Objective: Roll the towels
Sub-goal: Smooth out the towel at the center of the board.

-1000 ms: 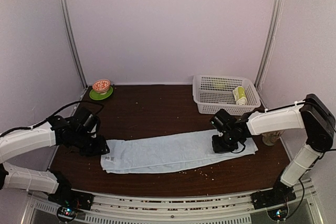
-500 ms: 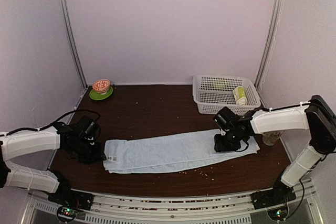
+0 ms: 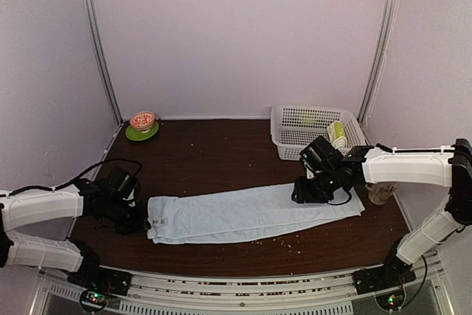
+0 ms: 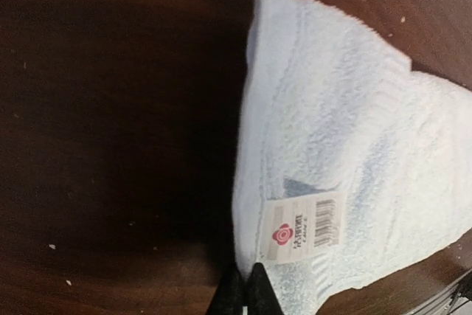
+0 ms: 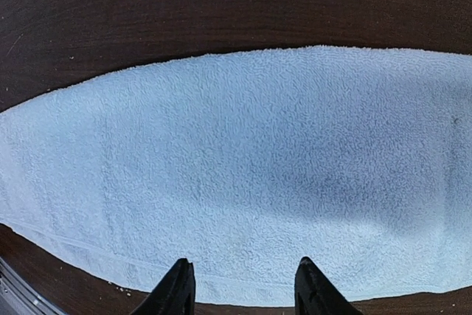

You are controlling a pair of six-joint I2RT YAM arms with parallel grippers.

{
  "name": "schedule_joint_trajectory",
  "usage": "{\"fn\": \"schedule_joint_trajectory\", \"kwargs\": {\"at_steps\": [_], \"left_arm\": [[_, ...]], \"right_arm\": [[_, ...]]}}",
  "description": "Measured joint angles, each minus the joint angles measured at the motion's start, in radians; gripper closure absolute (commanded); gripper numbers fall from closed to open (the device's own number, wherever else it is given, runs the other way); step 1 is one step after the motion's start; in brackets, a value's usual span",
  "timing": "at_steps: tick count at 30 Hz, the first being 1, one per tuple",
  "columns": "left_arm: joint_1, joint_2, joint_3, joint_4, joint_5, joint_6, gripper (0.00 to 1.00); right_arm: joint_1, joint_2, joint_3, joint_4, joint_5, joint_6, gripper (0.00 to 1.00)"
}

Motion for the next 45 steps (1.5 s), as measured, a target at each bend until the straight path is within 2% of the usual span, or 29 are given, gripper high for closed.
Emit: {"fn": "schedule_joint_trajectory", "kwargs": {"at_steps": [2,9,18,29,45], "left_arm": [[0.000,-0.050,0.059,-0.020,0.003,0.001,1.00],[-0.050,-0.035,0.120,-0.026,0.024,-0.008,1.00],[-0.166,0.005,0.067,-0.008,0.037,-0.070,1.00],[-0.168,-0.087,0.025,-0.130,-0.039,-0.086,1.00],[-0.168,0.043,0.036,-0.132,-0.068,-0.033,1.00]], "right_arm": [[0.005,0.000,0.000,0.000,0.000,0.002,0.54],[0.017,0.005,0.000,0.002,-0.006,0.020,0.54],[0.019,0.011,0.000,0.010,-0.018,0.023,0.54],[0.021,0.037,0.000,0.027,-0.029,0.022,0.54],[0.080,0.112,-0.004,-0.002,0.011,-0.026,0.52]]}}
